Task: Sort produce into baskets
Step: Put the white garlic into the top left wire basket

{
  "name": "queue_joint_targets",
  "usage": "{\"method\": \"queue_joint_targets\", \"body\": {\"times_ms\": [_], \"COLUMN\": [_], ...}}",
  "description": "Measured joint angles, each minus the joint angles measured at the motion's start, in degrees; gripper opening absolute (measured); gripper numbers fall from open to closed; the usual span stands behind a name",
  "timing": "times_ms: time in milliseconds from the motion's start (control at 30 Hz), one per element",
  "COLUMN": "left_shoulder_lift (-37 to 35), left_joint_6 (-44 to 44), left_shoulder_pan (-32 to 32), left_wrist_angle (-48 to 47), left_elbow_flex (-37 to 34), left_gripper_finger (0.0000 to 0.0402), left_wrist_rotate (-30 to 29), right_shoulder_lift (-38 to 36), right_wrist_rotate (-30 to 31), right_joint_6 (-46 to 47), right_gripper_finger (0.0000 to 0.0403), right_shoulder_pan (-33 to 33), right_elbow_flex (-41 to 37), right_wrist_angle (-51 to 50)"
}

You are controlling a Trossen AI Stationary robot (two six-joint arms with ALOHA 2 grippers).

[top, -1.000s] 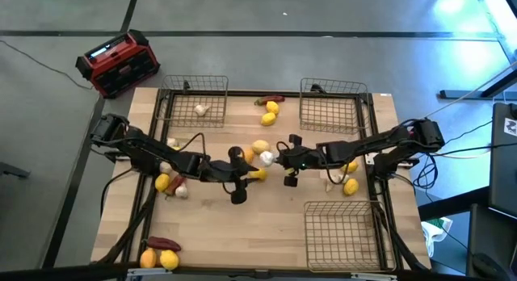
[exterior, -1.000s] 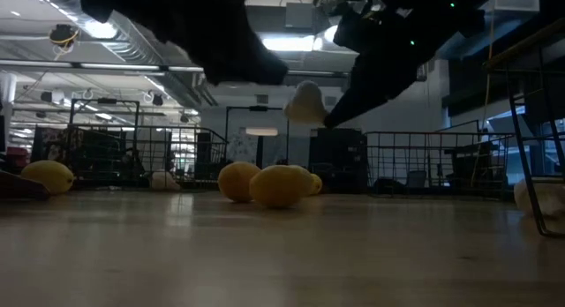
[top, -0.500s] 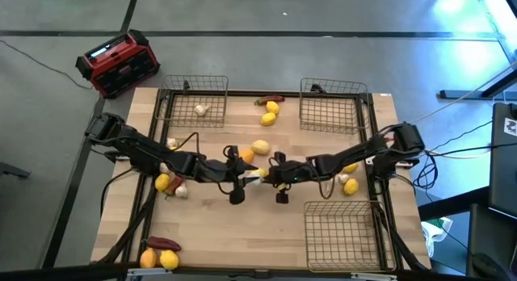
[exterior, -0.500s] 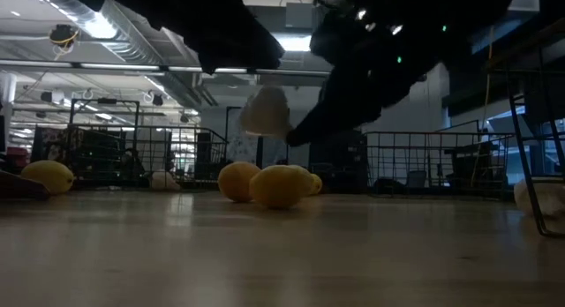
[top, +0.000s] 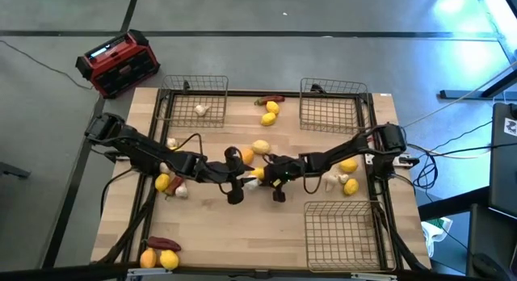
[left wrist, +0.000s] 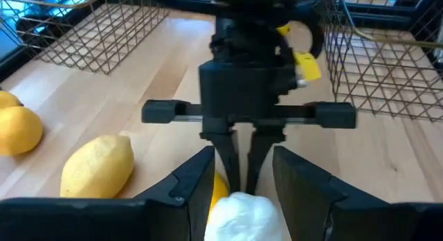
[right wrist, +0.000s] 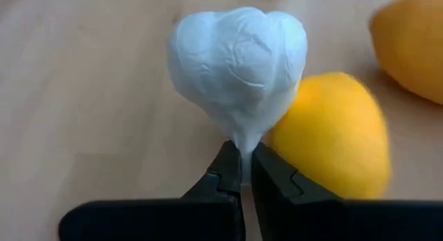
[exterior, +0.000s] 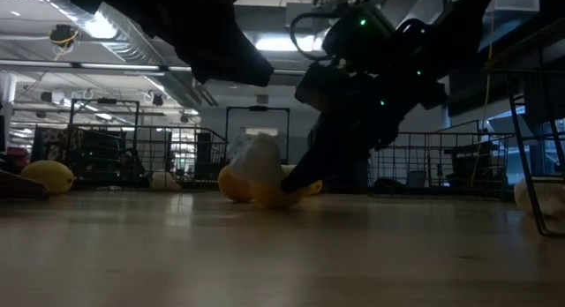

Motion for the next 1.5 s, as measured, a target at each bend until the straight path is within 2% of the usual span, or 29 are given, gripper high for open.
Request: {"method": "queue_joint_targets", "body": {"times_ms": [167, 567, 967, 1067, 1267, 1367, 1500], "left_shoulder_lift": [0.9, 8.8, 9.0, 9.0, 9.0, 9.0, 9.5], "left_joint_6": [-1.7, -7.0, -8.4, -8.5, -9.8, -7.6, -4.3], "left_shoulder_pan": [1.7, 2.3, 3.0, 3.4, 5.9, 6.3, 5.6], "left_wrist_angle": [-3.2, 0.9, 0.9, 1.3, 2.0, 2.3, 2.1], "left_elbow_flex": [0.0, 0.0, 0.0, 0.0, 0.0, 0.8, 3.6], "left_gripper_finger": [0.0143, 0.0143, 0.0143, 0.0154, 0.0206, 0.0222, 0.0227], "left_wrist_rotate": [-0.7, 0.5, 0.6, 0.8, 8.7, 11.1, 11.2], "right_shoulder_lift": [0.0, 0.0, 1.2, 1.1, -0.3, -2.7, -7.9], "right_wrist_rotate": [0.4, 2.1, 3.7, 3.7, 3.6, 3.1, 2.7], "right_joint_6": [-2.3, -1.0, -0.9, -0.9, -0.9, -0.9, -1.1], "right_gripper_finger": [0.0017, 0.0021, 0.0118, 0.0129, 0.0135, 0.0134, 0.0134], "right_shoulder_pan": [-1.0, -0.9, -0.9, -0.9, -0.9, -0.9, -0.9], "right_elbow_flex": [0.0, -0.1, 0.0, 0.0, 1.2, 1.7, 1.7], "right_wrist_angle": [-1.2, -3.3, -2.6, -2.6, -4.0, -7.9, -14.6]}}
